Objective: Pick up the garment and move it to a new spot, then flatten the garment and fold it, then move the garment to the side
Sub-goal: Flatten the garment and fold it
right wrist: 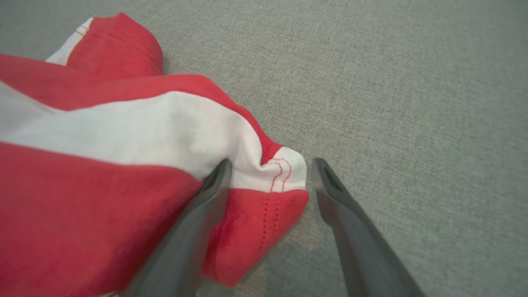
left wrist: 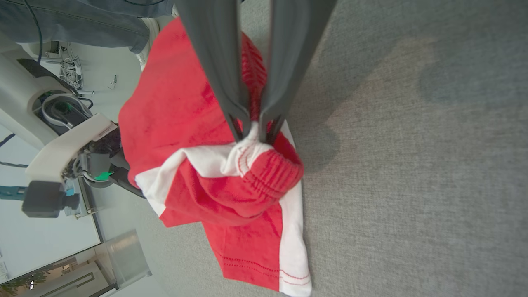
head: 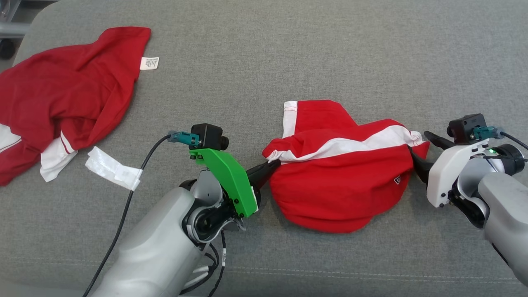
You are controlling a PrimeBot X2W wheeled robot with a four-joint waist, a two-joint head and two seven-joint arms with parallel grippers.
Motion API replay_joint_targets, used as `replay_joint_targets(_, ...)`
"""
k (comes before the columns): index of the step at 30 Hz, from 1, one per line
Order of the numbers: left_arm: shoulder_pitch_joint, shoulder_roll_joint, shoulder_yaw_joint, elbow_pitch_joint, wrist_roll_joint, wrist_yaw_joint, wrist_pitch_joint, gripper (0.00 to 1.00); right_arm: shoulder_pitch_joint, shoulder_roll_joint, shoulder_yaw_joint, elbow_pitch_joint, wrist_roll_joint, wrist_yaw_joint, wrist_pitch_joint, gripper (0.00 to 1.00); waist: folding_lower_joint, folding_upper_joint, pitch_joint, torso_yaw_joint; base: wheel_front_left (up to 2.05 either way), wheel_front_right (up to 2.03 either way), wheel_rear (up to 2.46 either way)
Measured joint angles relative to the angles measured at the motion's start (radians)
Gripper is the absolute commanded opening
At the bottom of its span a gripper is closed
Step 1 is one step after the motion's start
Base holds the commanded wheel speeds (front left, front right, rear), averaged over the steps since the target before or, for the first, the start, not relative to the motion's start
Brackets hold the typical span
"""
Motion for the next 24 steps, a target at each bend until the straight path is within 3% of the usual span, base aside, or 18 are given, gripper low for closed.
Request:
replay_joint_targets(1, 0.000, 0.000, 0.000, 0.000, 0.000, 0.000, 0.000, 0.00, -0.002, -0.004, 0.006, -0.003, 0.002, 0.000, 0.000, 0.88, 0.0000, 0.0000, -0.001, -0.001, 0.00, 0.00, 0.00)
replay_joint_targets(2, 0.000, 0.000, 0.000, -0.001, 0.000, 0.000, 0.000, 0.00, -0.003, -0.007, 0.012, -0.006, 0.004, 0.000, 0.004, 0.52, 0.0000, 0.0000, -0.001, -0.001, 0.00, 0.00, 0.00)
replay_joint_targets(3, 0.001, 0.000, 0.000, -0.001, 0.000, 0.000, 0.000, 0.00, -0.003, -0.009, 0.017, -0.009, 0.010, 0.000, 0.009, 0.36, 0.0000, 0.0000, -0.002, -0.002, 0.00, 0.00, 0.00)
replay_joint_targets(4, 0.001, 0.000, 0.000, -0.002, 0.000, 0.000, -0.001, 0.00, -0.003, -0.011, 0.023, -0.011, 0.013, 0.000, 0.009, 0.25, 0.0000, 0.0000, -0.002, -0.003, 0.00, 0.00, 0.00)
replay_joint_targets(6, 0.001, 0.000, 0.000, -0.004, 0.000, 0.000, -0.003, 0.00, -0.003, -0.014, 0.032, -0.014, 0.025, 0.000, 0.013, 0.23, 0.0000, 0.0000, -0.003, -0.005, 0.00, 0.00, 0.00)
replay_joint_targets(7, 0.001, 0.000, 0.000, -0.006, 0.000, 0.000, -0.003, 0.00, -0.003, -0.017, 0.035, -0.015, 0.035, 0.000, 0.018, 0.29, 0.0000, 0.0000, -0.003, -0.006, 0.00, 0.00, 0.00)
replay_joint_targets(8, 0.002, 0.000, 0.000, -0.007, 0.000, 0.000, -0.003, 0.00, -0.003, -0.019, 0.037, -0.016, 0.046, 0.000, 0.020, 0.44, 0.0000, 0.0000, -0.003, -0.007, 0.00, 0.00, 0.00)
replay_joint_targets(9, 0.002, 0.000, 0.000, -0.007, -0.001, 0.000, -0.003, 0.00, -0.003, -0.022, 0.037, -0.016, 0.057, 0.000, 0.022, 0.77, 0.0000, 0.0000, -0.003, -0.008, 0.00, 0.00, 0.00)
replay_joint_targets(10, 0.003, 0.000, 0.000, -0.007, -0.001, 0.000, -0.003, 0.00, -0.003, -0.026, 0.038, -0.016, 0.064, 0.000, 0.022, 1.00, 0.0000, 0.0000, -0.003, -0.009, 0.00, 0.00, 0.00)
replay_joint_targets(21, 0.004, 0.001, 0.000, -0.012, -0.001, 0.001, -0.004, 0.00, -0.024, -0.053, 0.071, -0.020, 0.107, 0.000, 0.029, 1.00, 0.0000, 0.0000, -0.003, -0.011, 0.00, 0.00, 0.00)
replay_joint_targets(24, 0.004, 0.001, -0.006, -0.012, -0.001, 0.001, -0.002, 0.00, -0.024, -0.054, 0.078, -0.004, 0.127, 0.000, 0.038, 0.89, 0.0000, 0.0000, -0.004, -0.006, 0.00, 0.00, 0.00)
